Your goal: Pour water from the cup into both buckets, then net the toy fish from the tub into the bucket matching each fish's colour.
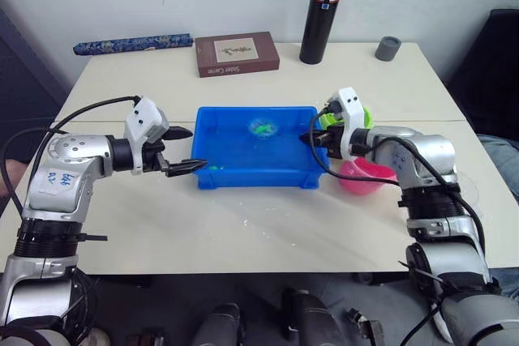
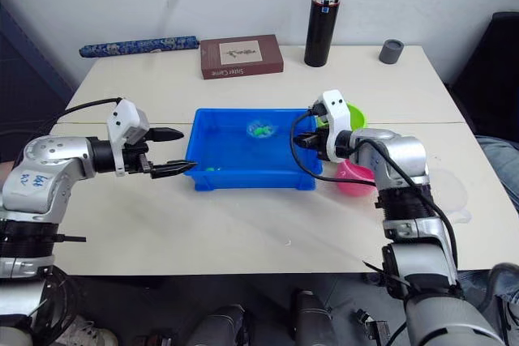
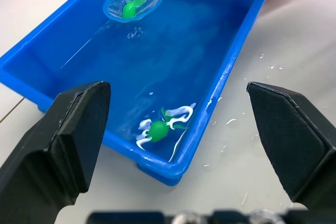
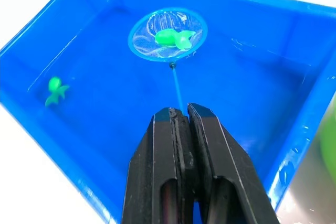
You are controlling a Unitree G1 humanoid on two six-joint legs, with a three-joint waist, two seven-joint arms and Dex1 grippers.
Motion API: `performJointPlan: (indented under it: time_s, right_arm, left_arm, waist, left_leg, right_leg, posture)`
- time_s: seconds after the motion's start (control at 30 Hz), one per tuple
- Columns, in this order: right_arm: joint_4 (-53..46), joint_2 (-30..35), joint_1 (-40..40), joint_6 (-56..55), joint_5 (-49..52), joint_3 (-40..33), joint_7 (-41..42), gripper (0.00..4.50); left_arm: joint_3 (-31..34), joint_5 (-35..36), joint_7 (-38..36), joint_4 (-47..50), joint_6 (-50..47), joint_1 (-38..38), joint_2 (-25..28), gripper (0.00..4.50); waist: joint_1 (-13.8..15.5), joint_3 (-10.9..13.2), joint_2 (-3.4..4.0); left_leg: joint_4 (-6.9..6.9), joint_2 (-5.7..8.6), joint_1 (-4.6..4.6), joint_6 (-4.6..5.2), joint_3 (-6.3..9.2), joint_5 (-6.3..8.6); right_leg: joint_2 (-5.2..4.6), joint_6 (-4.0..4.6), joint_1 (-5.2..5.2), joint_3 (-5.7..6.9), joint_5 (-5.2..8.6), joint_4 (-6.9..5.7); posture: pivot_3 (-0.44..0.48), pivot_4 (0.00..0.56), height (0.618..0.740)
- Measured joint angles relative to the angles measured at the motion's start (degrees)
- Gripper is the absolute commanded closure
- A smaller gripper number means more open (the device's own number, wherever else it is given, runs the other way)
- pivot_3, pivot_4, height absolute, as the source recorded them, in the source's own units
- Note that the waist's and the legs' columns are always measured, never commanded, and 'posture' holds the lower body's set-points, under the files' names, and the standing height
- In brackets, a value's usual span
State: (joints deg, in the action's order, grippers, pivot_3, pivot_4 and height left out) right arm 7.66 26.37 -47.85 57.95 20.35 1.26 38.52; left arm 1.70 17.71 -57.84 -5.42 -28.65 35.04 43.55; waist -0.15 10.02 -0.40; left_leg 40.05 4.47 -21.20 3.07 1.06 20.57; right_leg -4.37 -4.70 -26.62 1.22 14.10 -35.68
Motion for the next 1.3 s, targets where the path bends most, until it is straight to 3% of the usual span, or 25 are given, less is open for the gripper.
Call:
performJointPlan:
  time_s: [0.3,0.6,0.87,1.07,1.3]
  right_arm:
    - [-12.74,4.30,3.68,2.94,1.00,-0.47,-1.39,4.50]
    - [-26.19,10.86,8.51,8.88,3.84,-9.40,-4.93,4.50]
    - [-30.97,18.06,13.42,7.84,2.52,-13.37,-7.42,4.50]
    - [-30.47,25.33,20.26,-4.28,-4.85,-11.56,-8.05,4.50]
    - [-24.37,37.75,25.39,-36.00,-23.73,0.71,-5.49,4.50]
  left_arm:
    - [-2.59,-0.89,-1.60,-6.05,3.36,5.22,-3.96,0.02]
    - [-4.43,-0.69,-2.56,-9.42,3.65,9.68,-11.53,0.02]
    - [-5.40,-0.80,-4.03,-13.91,4.68,13.82,-15.98,0.02]
    - [-6.26,-1.34,-5.11,-17.48,6.52,15.72,-17.01,0.02]
    - [-6.30,-2.16,-5.85,-18.46,8.03,16.10,-17.42,0.02]
  waist:
    - [0.06,0.00,0.00]
    - [0.50,0.00,0.00]
    - [0.67,0.00,0.00]
    - [1.05,0.00,0.00]
    - [1.07,0.00,-0.01]
  left_leg:
    - [0.00,0.00,-0.01,0.00,0.00,0.00]
    - [0.02,0.00,-0.05,0.00,0.02,0.00]
    - [0.01,0.00,-0.04,0.00,-0.01,0.00]
    - [0.02,0.01,-0.03,0.00,-0.06,0.00]
    - [0.02,0.01,0.00,0.00,-0.11,0.00]
  right_leg:
    - [0.00,0.00,-0.01,0.00,0.00,0.01]
    - [-0.01,0.00,0.00,0.01,0.00,0.03]
    - [0.00,-0.01,0.00,-0.01,0.00,0.04]
    - [0.00,-0.01,0.00,-0.05,-0.01,0.03]
    - [0.03,-0.02,0.00,-0.05,-0.01,0.04]
  posture:
    - [0.000,0.150,0.740]
    - [0.000,0.150,0.740]
    - [0.000,0.150,0.740]
    - [0.000,0.150,0.740]
    - [0.000,0.150,0.740]
